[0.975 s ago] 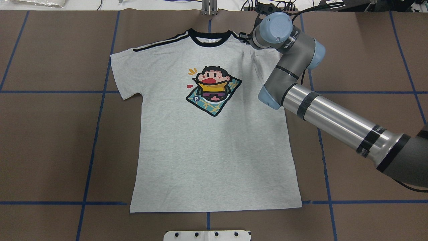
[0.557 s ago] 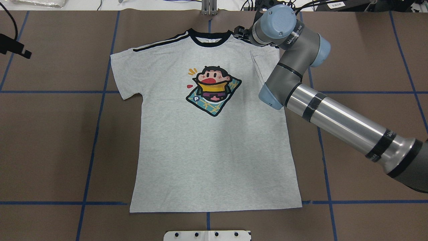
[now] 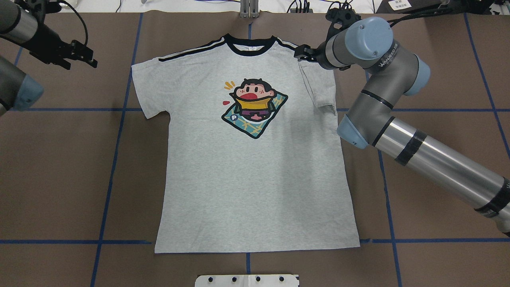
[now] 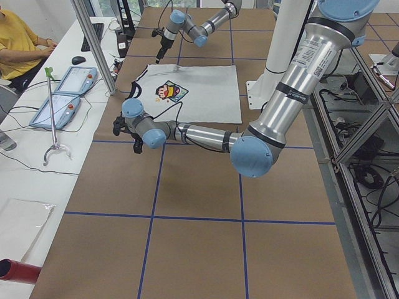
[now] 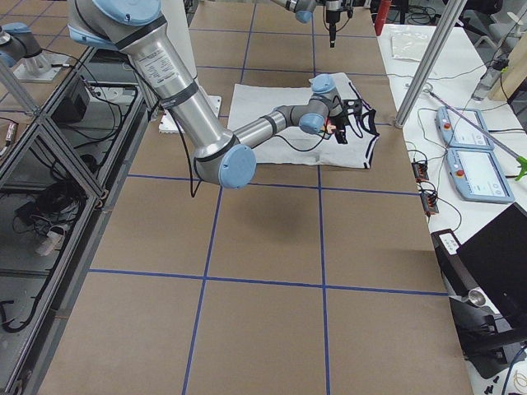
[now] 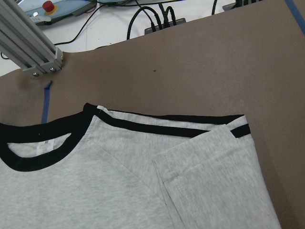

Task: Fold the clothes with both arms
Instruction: 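Reach the left gripper to the other sleeve while the right gripper holds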

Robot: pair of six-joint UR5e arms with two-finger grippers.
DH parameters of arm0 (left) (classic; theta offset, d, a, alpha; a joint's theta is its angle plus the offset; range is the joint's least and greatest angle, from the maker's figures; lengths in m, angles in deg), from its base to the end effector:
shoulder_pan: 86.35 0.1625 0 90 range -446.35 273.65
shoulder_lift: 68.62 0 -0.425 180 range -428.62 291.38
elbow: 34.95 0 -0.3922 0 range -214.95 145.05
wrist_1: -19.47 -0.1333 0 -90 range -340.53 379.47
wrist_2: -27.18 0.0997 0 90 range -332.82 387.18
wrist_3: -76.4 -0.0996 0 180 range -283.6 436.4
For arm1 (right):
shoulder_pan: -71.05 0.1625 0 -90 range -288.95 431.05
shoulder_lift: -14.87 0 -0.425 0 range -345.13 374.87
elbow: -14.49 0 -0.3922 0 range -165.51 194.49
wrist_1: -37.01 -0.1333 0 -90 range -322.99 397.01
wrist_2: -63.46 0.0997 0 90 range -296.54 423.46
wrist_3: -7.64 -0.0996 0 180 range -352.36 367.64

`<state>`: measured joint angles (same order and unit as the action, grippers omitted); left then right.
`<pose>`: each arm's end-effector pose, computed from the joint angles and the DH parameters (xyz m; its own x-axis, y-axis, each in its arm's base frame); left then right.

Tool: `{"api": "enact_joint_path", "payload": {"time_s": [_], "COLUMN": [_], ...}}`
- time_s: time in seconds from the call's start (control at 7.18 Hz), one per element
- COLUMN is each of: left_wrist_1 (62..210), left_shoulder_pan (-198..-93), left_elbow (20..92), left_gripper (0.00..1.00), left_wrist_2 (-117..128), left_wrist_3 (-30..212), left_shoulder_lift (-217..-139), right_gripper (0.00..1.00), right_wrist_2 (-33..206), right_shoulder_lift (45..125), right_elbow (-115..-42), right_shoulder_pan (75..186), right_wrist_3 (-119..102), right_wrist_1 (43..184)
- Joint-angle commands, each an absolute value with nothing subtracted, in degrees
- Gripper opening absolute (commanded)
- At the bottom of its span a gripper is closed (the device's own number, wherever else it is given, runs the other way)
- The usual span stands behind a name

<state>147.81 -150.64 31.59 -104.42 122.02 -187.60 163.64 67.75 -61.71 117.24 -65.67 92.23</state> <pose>0.2517 -0.6777 0.4812 0.5552 0.0525 -0.8300 0.1201 0.9825 0.1425 -0.4375 -0.6232 0.3133 0.5246 0.1385 0.8400 -0.4758 0.8659 0.1544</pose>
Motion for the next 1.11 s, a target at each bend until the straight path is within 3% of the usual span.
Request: {"api": "enact_joint_path", "payload": {"time_s": [0.0, 0.7, 0.97], "left_wrist_1": [153.8, 158.9, 161.2], "left_shoulder_pan": [-147.5, -143.4, -142.6], "left_elbow": [24.7, 15.5, 13.1], "left_gripper": [0.86, 0.57, 0.51], "left_wrist_2": [-99.1, -93.1, -91.7], "left_wrist_3": [127.9, 133.7, 133.7], "left_shoulder_lift": [-193.0, -198.9, -199.1], "right_gripper": [1.00, 1.00, 1.00], "right_wrist_2": [163.7, 163.3, 163.3], "right_shoulder_lift": [70.8, 71.6, 71.6], "right_elbow": [-64.5, -64.5, -64.5], "right_shoulder_pan": [117.3, 117.1, 117.0], "right_wrist_3": [-65.7, -65.5, -65.8], "right_wrist_1": [92.0, 92.0, 92.0]}}
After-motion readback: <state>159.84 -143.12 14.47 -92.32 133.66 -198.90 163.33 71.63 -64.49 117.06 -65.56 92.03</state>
